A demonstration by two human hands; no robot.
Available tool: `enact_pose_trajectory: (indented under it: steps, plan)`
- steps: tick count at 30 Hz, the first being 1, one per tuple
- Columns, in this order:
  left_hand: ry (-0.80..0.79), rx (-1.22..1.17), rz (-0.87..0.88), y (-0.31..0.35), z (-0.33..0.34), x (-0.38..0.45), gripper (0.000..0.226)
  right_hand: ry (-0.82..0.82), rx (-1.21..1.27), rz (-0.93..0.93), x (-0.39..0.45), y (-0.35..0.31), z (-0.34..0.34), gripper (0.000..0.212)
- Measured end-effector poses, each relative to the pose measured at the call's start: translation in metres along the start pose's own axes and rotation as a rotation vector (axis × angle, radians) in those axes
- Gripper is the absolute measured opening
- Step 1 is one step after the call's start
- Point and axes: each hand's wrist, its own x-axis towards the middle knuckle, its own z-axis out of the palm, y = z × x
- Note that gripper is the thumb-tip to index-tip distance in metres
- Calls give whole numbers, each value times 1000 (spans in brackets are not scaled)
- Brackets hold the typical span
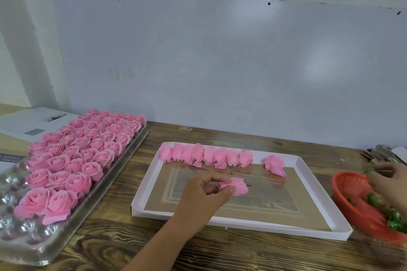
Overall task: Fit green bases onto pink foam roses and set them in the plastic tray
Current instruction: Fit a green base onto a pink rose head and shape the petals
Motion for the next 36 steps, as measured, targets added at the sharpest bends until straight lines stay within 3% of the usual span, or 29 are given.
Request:
enact_pose_trajectory:
  steps: [6,9,12,15,22,36]
  plan:
    - [7,-15,15,-1,-2,2,18,-70,-77,-43,-71,-62,-6,24]
    - [0,-44,9,-1,-1,2,19,-105,67,-43,-115,-103,-18,7]
    - [7,-118,-3,0,-1,2,15,-186,365,-10,-152,-141,-18,16]
    - [7,-199,-26,3,-1,2,13,-386,558,-53,-194,-176,-6,27]
    - [-4,-286,-63,7,-2,2,16,-705,741,-161,-263,-219,39,32]
    - [-52,-290,-36,10,-1,0,16,-696,760,-223,-288,-238,52,29]
